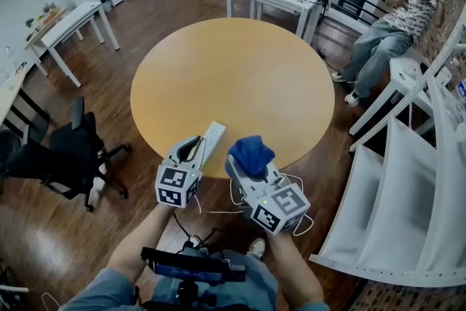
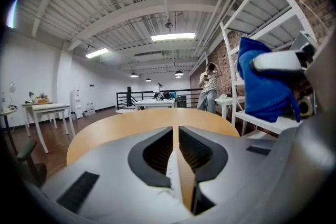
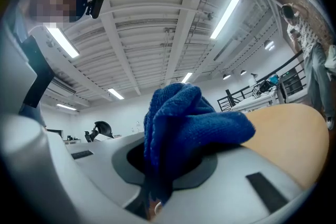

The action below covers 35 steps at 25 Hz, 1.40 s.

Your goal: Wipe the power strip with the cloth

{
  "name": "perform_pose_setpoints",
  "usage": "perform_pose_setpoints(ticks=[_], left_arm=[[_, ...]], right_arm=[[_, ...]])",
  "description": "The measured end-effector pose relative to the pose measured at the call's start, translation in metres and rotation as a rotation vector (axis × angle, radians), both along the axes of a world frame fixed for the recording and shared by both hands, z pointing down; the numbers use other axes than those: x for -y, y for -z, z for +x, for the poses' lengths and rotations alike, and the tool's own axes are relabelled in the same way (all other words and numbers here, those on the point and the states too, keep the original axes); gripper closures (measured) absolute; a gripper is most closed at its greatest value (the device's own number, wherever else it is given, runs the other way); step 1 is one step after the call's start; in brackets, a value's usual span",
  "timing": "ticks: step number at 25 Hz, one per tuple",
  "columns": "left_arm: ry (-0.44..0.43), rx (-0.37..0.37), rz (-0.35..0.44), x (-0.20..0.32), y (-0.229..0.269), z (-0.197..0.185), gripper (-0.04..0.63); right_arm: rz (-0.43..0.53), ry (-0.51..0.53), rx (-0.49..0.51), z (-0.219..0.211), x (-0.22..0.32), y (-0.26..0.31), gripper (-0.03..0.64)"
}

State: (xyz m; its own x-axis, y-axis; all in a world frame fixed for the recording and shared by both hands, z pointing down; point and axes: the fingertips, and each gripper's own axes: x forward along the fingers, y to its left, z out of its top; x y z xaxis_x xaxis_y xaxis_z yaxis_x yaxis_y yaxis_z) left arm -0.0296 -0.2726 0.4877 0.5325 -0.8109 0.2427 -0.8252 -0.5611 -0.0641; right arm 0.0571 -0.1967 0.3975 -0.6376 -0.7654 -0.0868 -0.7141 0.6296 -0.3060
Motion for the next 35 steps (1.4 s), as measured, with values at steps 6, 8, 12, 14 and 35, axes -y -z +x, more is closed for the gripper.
perform_pose_setpoints(ticks=[6,8,12,14,35], left_arm=[[-0.020,-0.122,0.117,-0.027,0.068,-0.005,0.581],[-0.038,-0.147,0.138,-0.040,0.091,0.001,0.586],[-0.049,-0.192,0.171,-0.056,0.111,0.000,0.589],[-0.042,-0.219,0.173,-0.060,0.117,-0.002,0.589],[-0.086,-0.174,0.173,-0.068,0.126,0.015,0.589]], right_arm=[[0.062,-0.008,0.004,-0.004,-0.005,0.026,0.554],[0.084,-0.009,0.003,-0.005,-0.007,0.034,0.555],[0.122,-0.002,-0.018,-0.013,-0.011,0.044,0.557],[0.135,0.000,-0.032,-0.016,-0.012,0.046,0.558],[0.152,-0.001,-0.053,-0.021,-0.009,0.051,0.558]])
